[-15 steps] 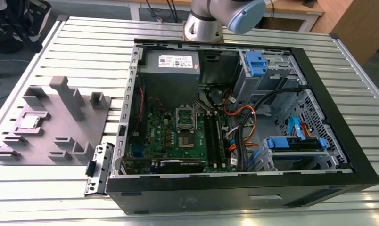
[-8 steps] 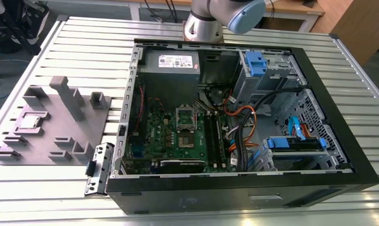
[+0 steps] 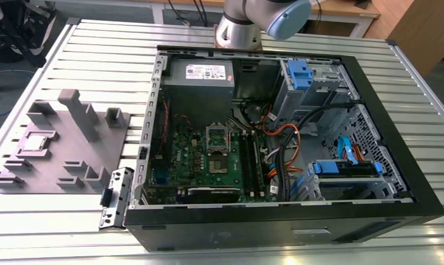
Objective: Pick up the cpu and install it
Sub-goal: 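Reach for the cpu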
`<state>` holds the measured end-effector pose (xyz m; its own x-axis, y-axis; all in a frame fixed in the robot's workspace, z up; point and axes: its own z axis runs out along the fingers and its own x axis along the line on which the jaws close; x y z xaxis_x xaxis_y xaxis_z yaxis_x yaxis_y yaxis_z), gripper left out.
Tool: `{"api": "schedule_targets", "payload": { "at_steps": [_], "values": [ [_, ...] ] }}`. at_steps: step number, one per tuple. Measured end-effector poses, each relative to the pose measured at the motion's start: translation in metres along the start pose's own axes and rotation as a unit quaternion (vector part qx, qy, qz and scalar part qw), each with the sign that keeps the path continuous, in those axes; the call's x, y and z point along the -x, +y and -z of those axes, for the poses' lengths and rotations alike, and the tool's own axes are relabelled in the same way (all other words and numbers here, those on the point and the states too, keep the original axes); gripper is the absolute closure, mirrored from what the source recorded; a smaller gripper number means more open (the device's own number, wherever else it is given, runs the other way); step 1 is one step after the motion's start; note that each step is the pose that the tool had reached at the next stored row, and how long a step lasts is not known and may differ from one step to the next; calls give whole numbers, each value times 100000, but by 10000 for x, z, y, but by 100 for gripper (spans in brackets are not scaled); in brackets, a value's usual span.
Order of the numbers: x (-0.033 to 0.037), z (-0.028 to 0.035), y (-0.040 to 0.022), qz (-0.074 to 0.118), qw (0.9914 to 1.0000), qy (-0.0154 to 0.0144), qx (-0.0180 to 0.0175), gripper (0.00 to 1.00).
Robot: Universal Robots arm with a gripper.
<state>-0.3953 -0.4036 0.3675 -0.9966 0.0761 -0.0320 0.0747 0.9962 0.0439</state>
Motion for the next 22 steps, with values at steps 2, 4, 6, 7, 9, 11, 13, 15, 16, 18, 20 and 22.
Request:
{"api": "schedule_targets", "payload": {
  "at_steps": [2, 4, 6, 7, 9, 11, 13, 15, 16, 18, 20, 22],
  "values": [
    [0, 0, 0, -1, 100000, -1, -16, 89],
    [0, 0, -2, -1, 100000, -7, -55, 89],
    [1, 1, -17, 1, 100000, -12, -116, 89],
    [2, 1, -29, 3, 100000, -14, -152, 89],
    [4, 2, -56, 4, 100000, -15, -223, 89],
    [7, 4, -91, 8, 100000, -18, -286, 89],
    [10, 5, -131, 14, 99999, -31, -374, 89],
    [12, 6, -169, 13, 99999, -32, -437, 89],
    [12, 6, -184, 11, 99999, -34, -462, 89],
    [10, 6, -203, 15, 99999, -40, -496, 89],
    [10, 6, -204, 11, 99999, -42, -498, 89],
    [9, 6, -204, 12, 99999, -40, -498, 89]
  ]
}}
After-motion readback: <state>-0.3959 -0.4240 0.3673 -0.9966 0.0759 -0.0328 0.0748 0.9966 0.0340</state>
